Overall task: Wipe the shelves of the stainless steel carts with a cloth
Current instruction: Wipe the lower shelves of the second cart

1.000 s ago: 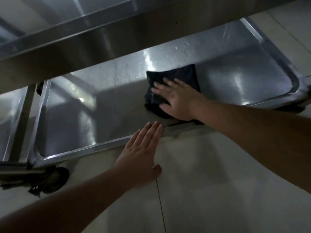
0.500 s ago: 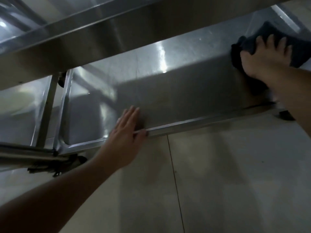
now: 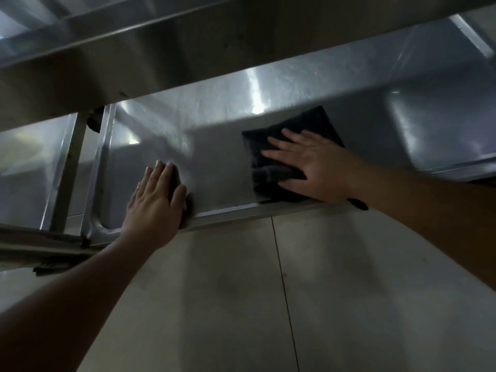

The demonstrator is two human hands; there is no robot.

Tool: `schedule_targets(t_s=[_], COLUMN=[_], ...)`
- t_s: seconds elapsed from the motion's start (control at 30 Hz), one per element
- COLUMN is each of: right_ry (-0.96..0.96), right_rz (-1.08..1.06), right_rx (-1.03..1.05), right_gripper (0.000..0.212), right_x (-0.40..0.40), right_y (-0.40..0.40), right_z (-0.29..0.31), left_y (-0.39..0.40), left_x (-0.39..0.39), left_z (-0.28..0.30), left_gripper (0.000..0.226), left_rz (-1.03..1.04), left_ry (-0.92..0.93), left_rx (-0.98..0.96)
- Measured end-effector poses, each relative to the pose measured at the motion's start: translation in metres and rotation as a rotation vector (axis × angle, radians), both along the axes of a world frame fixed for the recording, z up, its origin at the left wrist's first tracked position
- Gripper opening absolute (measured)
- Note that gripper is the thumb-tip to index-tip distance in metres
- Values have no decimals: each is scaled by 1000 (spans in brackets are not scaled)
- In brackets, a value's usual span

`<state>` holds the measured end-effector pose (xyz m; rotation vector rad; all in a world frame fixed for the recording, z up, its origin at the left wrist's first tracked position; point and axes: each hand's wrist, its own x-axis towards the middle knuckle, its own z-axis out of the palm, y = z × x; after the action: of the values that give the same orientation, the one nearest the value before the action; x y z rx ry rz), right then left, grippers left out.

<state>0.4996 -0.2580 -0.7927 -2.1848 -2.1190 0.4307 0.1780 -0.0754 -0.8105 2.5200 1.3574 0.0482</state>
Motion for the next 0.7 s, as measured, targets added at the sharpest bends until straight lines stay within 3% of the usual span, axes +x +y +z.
schedule_targets(t_s=[0.2, 0.27, 0.33, 0.47, 0.6, 0.7], right_ry=[-87, -69, -49, -45, -54, -30], right_rz=[-661, -923, -1047, -842, -426, -63], right_rx=[48, -2, -32, -35, -68, -83], right_gripper=[88, 86, 85, 78, 77, 80], right_x=[131, 150, 143, 84, -20, -81], right_y=[-58, -42, -8, 78, 138, 127], right_z=[6, 4, 2, 4, 6, 0], left_y=[-1, -2, -2, -4, -3, -4], left_x=[1, 1, 2, 4, 2, 2], left_z=[-3, -2, -1, 0, 1, 2], left_gripper=[83, 85, 86, 86, 83, 80], left_rz=[-11, -7, -3, 3, 3, 7], left_ry=[3, 16, 20, 25, 27, 6], left_rx=[20, 18, 18, 30, 30, 20])
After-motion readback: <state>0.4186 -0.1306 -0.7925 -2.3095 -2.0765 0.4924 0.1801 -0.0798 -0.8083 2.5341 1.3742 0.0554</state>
